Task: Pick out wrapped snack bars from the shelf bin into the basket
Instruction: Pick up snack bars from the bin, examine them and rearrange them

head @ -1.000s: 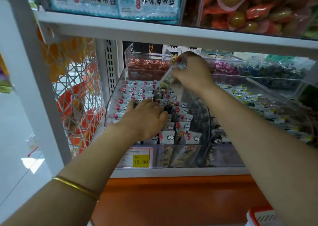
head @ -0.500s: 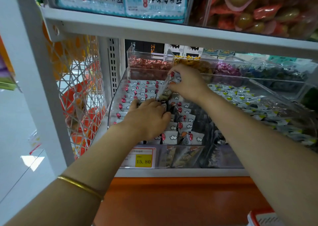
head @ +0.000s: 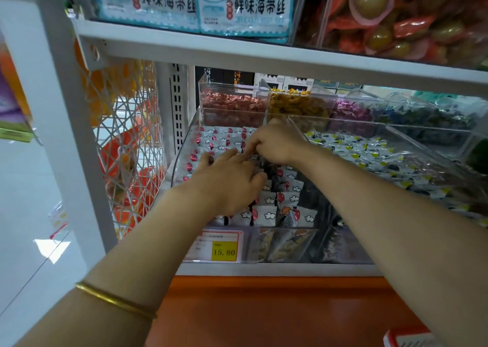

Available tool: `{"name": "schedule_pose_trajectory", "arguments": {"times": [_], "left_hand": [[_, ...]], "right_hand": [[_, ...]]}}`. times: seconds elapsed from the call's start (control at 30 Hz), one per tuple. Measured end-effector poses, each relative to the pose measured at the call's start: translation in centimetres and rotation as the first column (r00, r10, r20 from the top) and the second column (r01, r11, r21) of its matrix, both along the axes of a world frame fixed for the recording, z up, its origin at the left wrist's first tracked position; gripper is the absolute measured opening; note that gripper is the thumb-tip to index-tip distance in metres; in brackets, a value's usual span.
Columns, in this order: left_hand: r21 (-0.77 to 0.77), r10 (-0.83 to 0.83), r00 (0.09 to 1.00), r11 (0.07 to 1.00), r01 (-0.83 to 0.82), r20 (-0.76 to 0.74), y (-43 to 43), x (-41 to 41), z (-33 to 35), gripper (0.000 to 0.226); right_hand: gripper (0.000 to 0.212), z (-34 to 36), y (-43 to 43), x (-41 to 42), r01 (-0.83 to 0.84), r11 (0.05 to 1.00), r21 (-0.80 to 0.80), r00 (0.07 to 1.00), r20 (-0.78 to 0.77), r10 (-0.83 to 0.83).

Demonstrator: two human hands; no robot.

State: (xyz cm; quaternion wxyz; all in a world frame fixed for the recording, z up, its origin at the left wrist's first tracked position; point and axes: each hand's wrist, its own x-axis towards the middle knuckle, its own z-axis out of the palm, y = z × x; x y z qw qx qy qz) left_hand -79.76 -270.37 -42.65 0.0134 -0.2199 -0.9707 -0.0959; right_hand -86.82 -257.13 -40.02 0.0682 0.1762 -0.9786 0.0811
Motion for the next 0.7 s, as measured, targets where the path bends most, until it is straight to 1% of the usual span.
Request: {"name": "schedule_pose_trajectory", "arguments": {"times": [0.07, 0.1, 0.13, 0.2, 0.23, 0.33, 0.37, 0.43, 0.57, 0.63, 0.7], "left_hand": [[0.003, 0.010, 1.000, 1.000, -0.010, -0.004, -0.3, 0.2, 0.2, 0.052], [0.005, 0.021, 1.000, 1.000, -0.021, -0.004, -0.4, 0.2, 0.2, 0.054], [0.007, 0.033, 0.999, 0.999, -0.033, 0.000, -0.6, 0.3, 0.3, 0.055], [0.003, 0.054, 0.999, 0.999, -0.054, 0.007, -1.0, 0.3, 0.3, 0.057], [-0.001, 0.062, 0.998, 0.998, -0.062, 0.005, -1.2, 0.3, 0.3, 0.057], [-0.001, 0.078, 0.997, 0.997, -0.078, -0.004, -1.7, 0.4, 0.3, 0.056], [0.005, 0.082, 0.997, 0.997, -0.082, 0.003, -1.7, 0.4, 0.3, 0.056], [0.015, 0.080, 0.997, 0.997, -0.080, 0.008, -1.8, 0.5, 0.2, 0.055], [0.017, 0.073, 0.997, 0.997, -0.072, -0.018, -2.0, 0.6, 0.2, 0.051], [0.018, 0.069, 0.998, 0.997, -0.069, -0.012, -2.0, 0.7, 0.2, 0.052], [0.020, 0.069, 0.998, 0.997, -0.069, -0.001, -2.1, 0.9, 0.3, 0.053]], "right_hand": [[0.030, 0.2, 0.0, -0.6, 0.045, 0.989, -0.138, 0.997, -0.055, -0.053], [0.027, 0.3, -0.1, -0.9, 0.064, 0.984, -0.164, 0.992, -0.100, -0.081], [0.024, 0.3, -0.2, -1.3, 0.076, 0.985, -0.152, 0.985, -0.144, -0.098], [0.018, 0.3, -0.5, -1.9, 0.079, 0.993, -0.083, 0.974, -0.204, -0.095], [0.019, 0.3, -0.8, -2.0, 0.084, 0.996, -0.020, 0.971, -0.223, -0.086], [0.029, -0.2, -1.6, -2.5, 0.135, 0.966, 0.221, 0.957, -0.281, -0.070], [0.031, -0.4, -1.7, -2.5, 0.158, 0.954, 0.256, 0.955, -0.284, -0.083], [0.029, -0.5, -1.8, -2.6, 0.182, 0.946, 0.269, 0.957, -0.269, -0.107], [0.011, -0.5, -1.7, -2.2, 0.176, 0.965, 0.193, 0.970, -0.201, -0.136], [0.007, -0.2, -1.4, -2.0, 0.168, 0.979, 0.119, 0.979, -0.136, -0.151], [0.006, 0.3, -1.2, -1.7, 0.156, 0.988, -0.001, 0.984, -0.088, -0.156]]}}
